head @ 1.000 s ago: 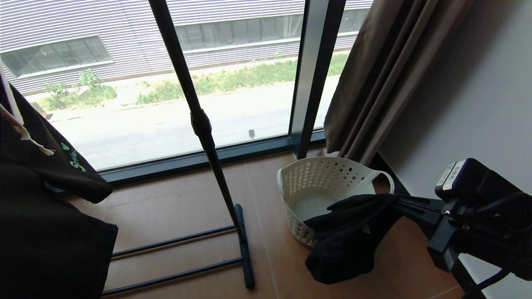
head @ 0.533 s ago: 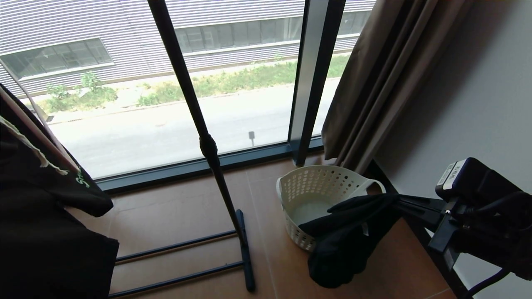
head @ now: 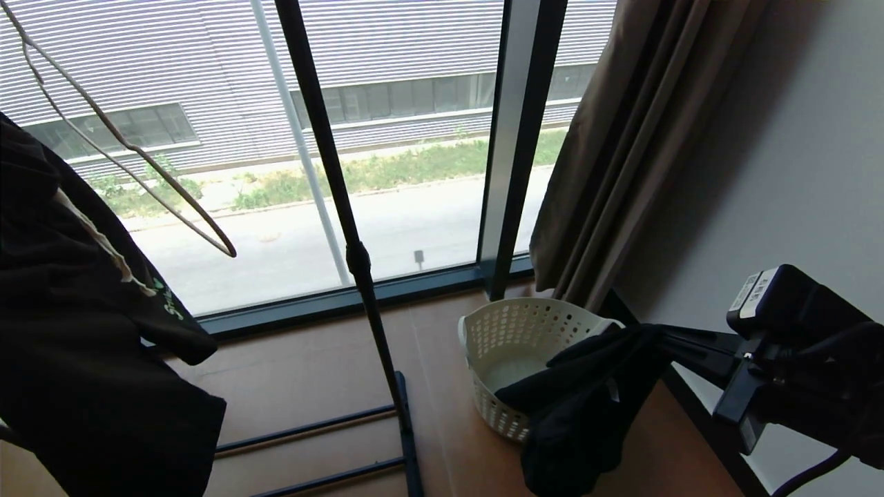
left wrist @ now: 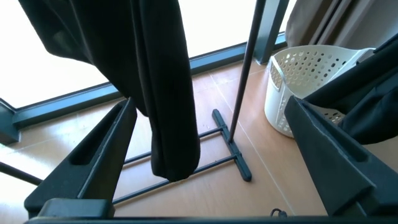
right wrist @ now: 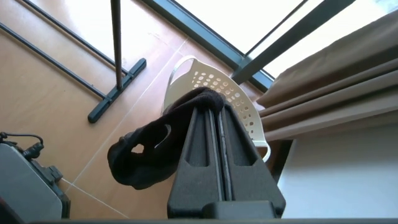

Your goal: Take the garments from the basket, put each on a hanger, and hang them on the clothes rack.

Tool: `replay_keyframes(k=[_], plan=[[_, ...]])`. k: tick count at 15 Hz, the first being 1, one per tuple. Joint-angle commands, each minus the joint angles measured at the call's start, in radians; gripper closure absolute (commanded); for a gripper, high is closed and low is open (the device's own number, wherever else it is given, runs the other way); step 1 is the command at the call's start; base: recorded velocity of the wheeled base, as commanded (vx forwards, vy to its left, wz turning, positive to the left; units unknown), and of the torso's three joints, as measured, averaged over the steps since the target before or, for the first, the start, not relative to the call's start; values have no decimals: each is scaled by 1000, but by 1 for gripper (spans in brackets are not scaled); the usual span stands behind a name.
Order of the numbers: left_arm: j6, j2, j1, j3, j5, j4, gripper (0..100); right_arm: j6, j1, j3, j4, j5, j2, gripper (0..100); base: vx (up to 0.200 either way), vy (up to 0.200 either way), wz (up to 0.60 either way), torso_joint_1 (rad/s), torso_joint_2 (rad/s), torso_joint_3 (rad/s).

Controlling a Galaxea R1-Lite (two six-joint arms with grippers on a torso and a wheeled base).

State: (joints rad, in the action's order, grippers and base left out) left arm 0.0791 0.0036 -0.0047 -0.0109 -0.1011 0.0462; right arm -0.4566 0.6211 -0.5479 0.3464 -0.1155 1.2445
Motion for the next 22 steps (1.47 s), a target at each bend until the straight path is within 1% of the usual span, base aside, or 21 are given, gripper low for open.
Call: replay_keyframes(k=[1,2,7,15,22], plan=[[1,1,0,0,0,0,0,4,-3,-7,0,39,3,100,0,0,0,-2,-7,193],[1,-1,0,0,0,0,0,7,-4,-6,0,53,3,100,0,0,0,80,-217,46],[1,1,0,0,-2,0,0,7,-4,-1,-1,51,4,100,0,0,0,147,-445,-90],[4,1,0,0,-2,0,0,6,-4,5,0,53,3,100,0,0,0,211,-557,-156],[5,1,0,2,1,0,0,6,-4,11,2,53,-3,100,0,0,0,28,-53,0]])
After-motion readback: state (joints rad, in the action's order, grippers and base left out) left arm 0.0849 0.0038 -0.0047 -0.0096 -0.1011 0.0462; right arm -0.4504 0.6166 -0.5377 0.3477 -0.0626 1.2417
